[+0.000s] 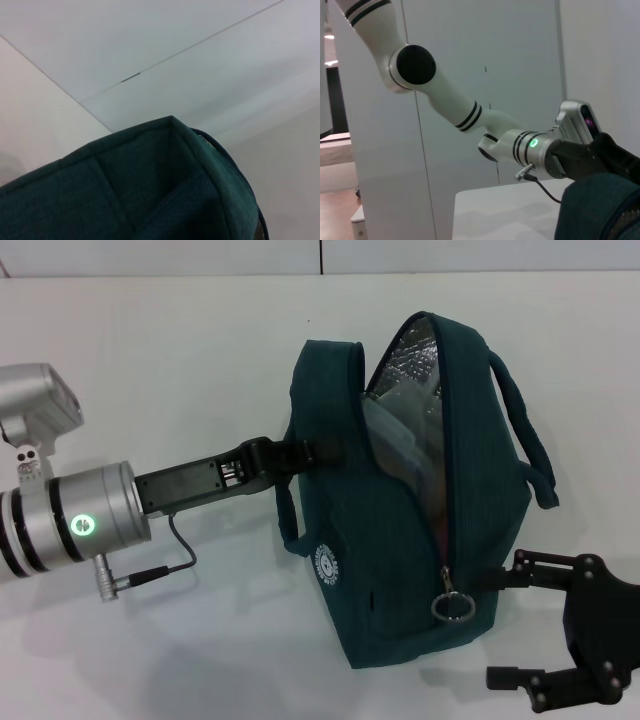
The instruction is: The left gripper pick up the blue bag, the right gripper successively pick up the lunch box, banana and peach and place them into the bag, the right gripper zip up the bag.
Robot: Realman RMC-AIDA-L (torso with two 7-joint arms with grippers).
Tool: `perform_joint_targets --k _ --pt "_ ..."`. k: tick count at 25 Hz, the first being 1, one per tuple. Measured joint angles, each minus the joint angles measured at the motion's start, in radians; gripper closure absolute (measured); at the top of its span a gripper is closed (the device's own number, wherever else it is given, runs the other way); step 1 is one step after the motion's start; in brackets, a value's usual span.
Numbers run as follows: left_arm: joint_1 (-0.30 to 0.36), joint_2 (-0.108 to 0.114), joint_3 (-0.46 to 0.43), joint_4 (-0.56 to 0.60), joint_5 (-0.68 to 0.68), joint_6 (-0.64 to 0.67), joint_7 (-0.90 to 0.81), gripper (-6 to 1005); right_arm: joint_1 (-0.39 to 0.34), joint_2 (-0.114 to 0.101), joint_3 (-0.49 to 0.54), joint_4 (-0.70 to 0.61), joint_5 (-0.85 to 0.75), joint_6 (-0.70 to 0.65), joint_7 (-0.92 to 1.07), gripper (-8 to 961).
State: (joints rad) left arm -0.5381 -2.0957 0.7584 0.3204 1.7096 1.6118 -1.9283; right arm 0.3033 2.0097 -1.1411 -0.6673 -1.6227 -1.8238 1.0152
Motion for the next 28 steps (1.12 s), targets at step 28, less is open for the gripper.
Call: perform_joint_targets --k 28 --pt "0.005 0.0 0.003 -0.015 0.002 0.011 0.009 952 0.044 0.004 -0.106 0.073 0.044 0.093 -0.001 300"
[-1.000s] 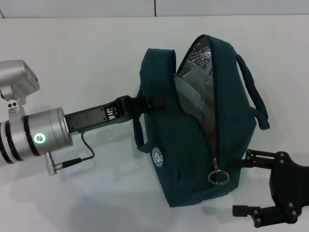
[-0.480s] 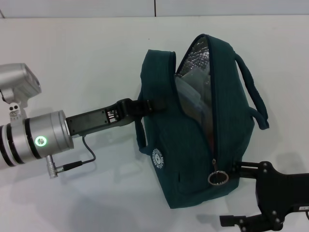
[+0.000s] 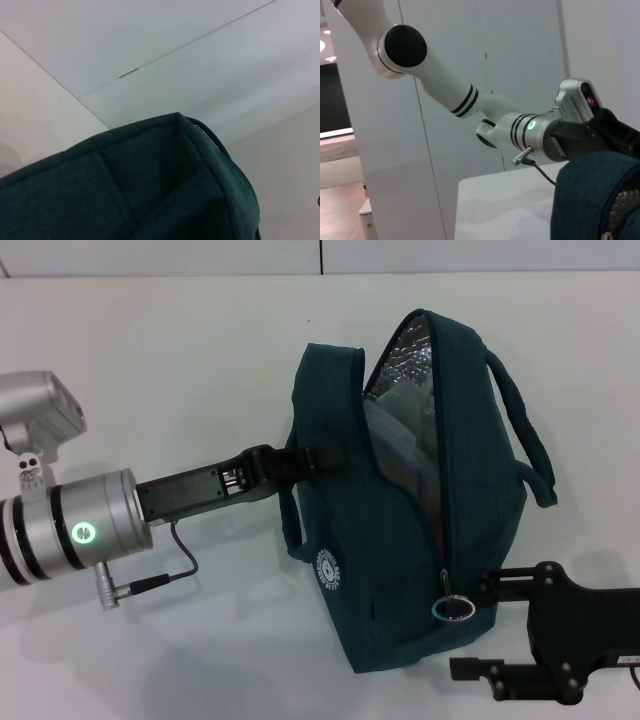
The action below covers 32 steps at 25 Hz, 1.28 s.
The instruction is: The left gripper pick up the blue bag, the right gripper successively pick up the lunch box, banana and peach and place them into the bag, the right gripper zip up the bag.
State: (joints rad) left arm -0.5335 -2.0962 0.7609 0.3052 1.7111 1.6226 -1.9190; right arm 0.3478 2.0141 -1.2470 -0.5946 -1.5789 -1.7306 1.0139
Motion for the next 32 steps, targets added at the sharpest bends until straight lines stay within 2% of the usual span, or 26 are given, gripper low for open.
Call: perform_joint_targets --k 2,8,19,24,30,32 --pt "0.0 0.001 0.0 0.0 0.0 0.002 0.0 952 0.0 0.0 0.001 0.0 0.007 0.002 0.0 364" --pt "0.0 0.001 0.0 0.0 -0.001 0.002 0.0 952 0.0 0.0 0.008 0.014 0.014 0.018 0.002 388" --pt "0.002 -0.001 0.0 0.0 0.002 0.002 0.001 951 0.0 0.0 0.0 0.022 0.036 0.056 0.001 603" --pt "0.004 -0.001 0.0 0.0 0.002 0.002 0.002 951 0.0 0.0 0.0 0.022 0.039 0.056 0.001 830" --pt "0.004 -0.001 0.0 0.0 0.002 0.002 0.002 951 0.001 0.0 0.0 0.016 0.04 0.056 -0.001 946" --pt "0.006 0.0 0.0 0.0 0.002 0.002 0.002 951 0.001 0.0 0.0 0.015 0.04 0.056 0.0 946"
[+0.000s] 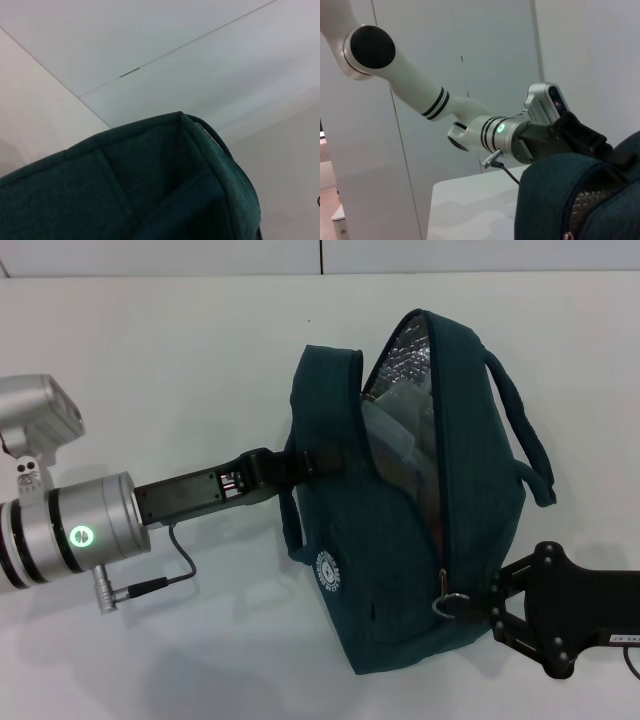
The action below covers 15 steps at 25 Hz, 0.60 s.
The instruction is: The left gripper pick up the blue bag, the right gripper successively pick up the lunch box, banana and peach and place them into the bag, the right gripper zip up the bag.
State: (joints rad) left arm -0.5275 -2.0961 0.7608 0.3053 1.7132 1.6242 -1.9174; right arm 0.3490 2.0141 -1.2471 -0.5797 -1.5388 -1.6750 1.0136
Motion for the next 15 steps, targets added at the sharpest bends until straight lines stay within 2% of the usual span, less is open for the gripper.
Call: perform_joint_targets --k 6,12,15 --pt "0.001 0.001 0.0 -0.001 -0.001 0.0 0.004 951 0.001 0.0 0.0 -0.001 0.0 -0.001 0.0 946" --pt "0.007 0.001 -0.005 -0.002 -0.016 0.016 0.137 804 0.001 0.0 0.007 0.0 0.0 -0.004 -0.002 946" --pt "0.021 0.003 -0.005 -0.002 -0.045 0.021 0.183 664 0.0 -0.001 0.011 -0.001 0.001 -0.014 -0.005 947"
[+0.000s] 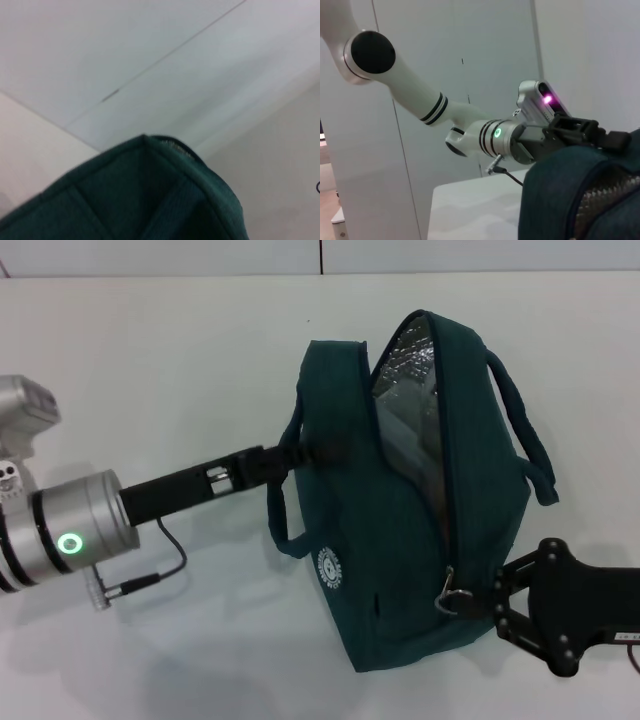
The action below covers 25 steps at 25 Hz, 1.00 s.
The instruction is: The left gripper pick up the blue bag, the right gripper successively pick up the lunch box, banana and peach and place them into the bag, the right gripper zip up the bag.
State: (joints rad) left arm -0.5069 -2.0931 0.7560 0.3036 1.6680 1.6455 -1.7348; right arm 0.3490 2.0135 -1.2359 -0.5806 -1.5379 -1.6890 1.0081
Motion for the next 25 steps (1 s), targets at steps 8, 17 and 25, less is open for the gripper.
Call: perform_joint_targets --k 8,17,25 --pt "0.048 0.003 -0.003 0.008 -0.145 0.034 0.145 388 -0.001 -0.006 0.108 -0.018 0.027 -0.123 -0.007 947" --pt "0.075 0.005 -0.003 0.004 -0.234 0.059 0.234 106 0.005 -0.006 0.149 -0.069 0.027 -0.135 0.003 947" --pt "0.098 0.007 -0.004 0.009 -0.269 0.086 0.315 105 0.083 0.0 0.154 -0.054 0.073 -0.119 0.024 946"
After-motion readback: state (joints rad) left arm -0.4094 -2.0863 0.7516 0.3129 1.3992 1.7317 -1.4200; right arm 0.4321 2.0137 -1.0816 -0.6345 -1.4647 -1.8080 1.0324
